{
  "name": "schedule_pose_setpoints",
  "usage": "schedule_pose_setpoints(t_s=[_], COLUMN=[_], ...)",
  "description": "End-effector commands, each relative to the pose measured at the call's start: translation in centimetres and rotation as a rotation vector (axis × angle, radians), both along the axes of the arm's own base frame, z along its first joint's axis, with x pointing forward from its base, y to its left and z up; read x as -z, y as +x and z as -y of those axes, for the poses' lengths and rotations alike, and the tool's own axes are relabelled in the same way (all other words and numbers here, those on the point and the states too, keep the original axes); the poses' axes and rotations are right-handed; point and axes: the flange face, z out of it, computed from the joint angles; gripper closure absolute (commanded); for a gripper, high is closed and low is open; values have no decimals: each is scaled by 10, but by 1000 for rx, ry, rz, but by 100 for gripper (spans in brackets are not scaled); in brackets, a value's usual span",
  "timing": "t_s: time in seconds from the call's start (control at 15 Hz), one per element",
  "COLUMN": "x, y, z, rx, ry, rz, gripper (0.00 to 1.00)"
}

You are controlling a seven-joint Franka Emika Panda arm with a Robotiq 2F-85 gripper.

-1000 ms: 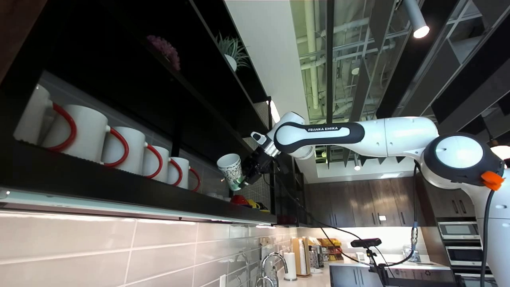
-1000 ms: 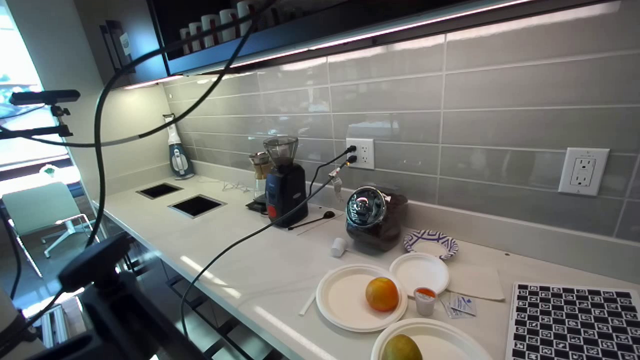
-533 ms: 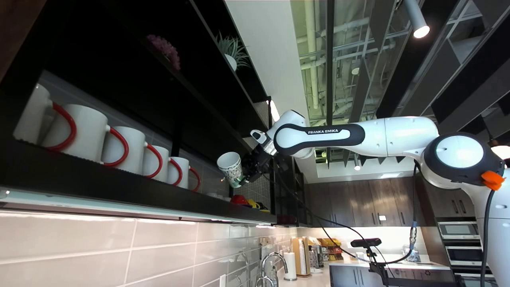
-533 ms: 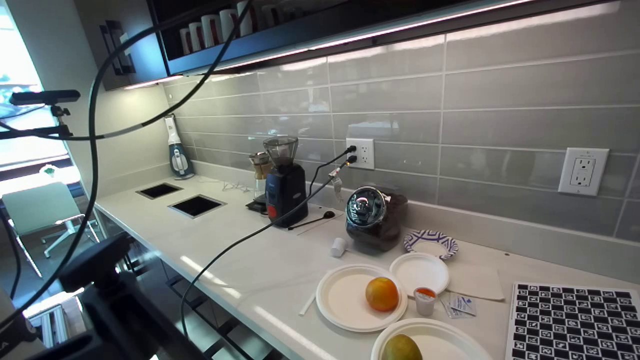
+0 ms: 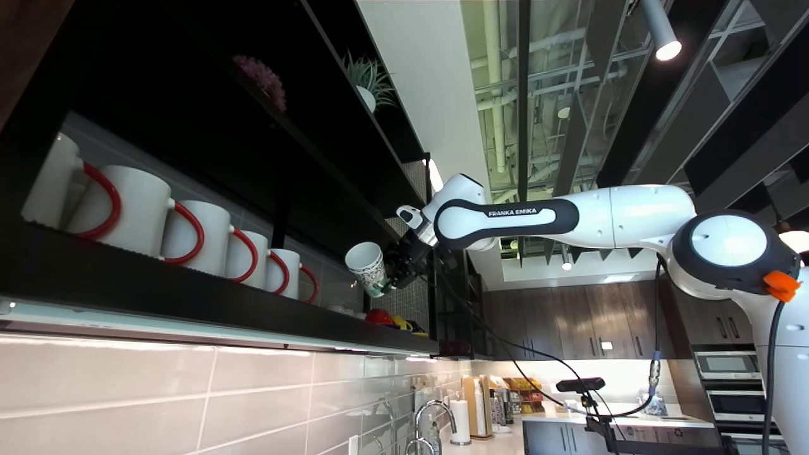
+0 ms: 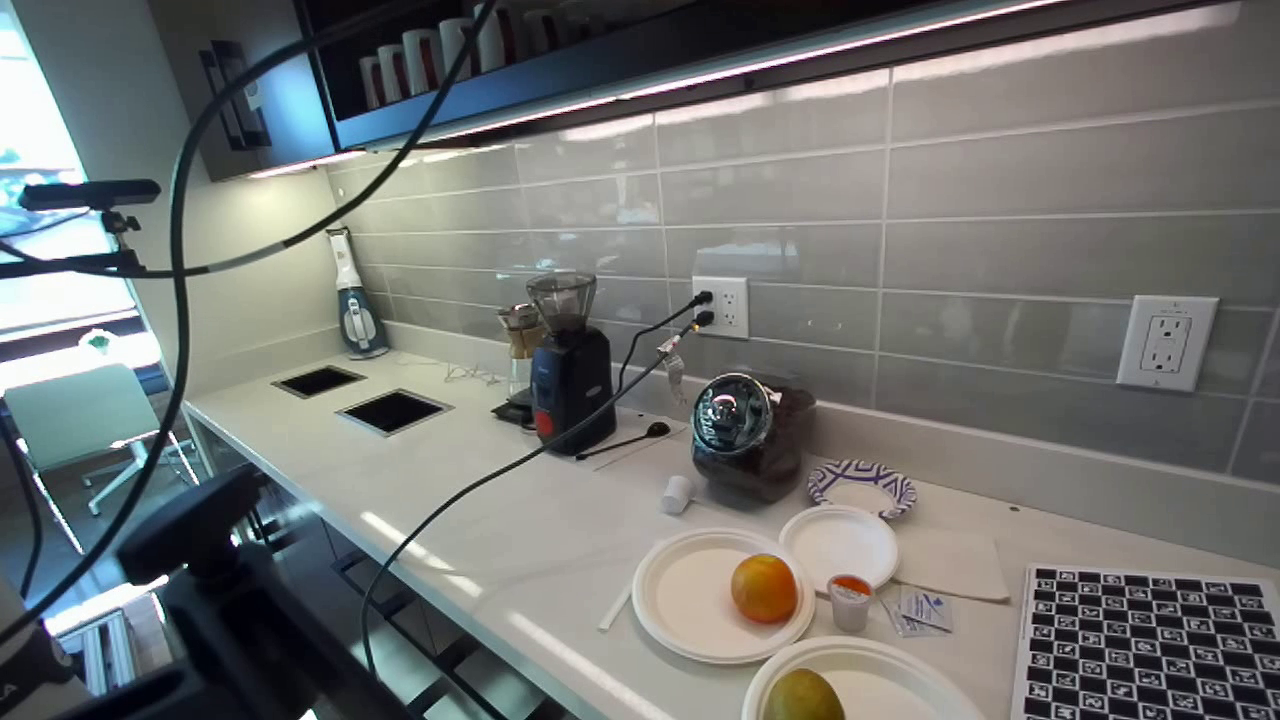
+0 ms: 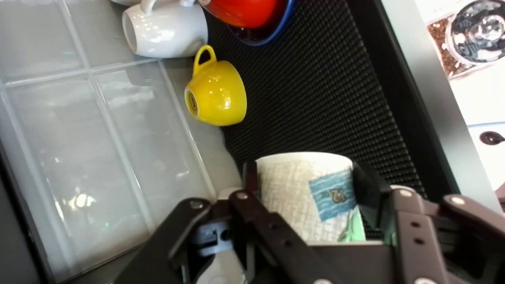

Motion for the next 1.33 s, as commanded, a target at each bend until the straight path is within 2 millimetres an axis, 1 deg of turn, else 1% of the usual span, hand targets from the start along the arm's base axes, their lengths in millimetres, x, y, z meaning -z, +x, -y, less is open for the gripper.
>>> schedule_pose_setpoints(t_s=[0.0,0.2,0.53,0.87,1.07,1.27], x=[-4,-5,9,11,20,33], y=[-9,-13,-17,-23,-22,-19], z=[-6,-9,-11,-13,-8,3], rx=[-22,-51,-120,-167,-168,-118], ry=[-193,-331,-552,-708,-764,-817], rz=[-5,-22,-31,73,82,14], gripper=[64,64,64,64,64,64])
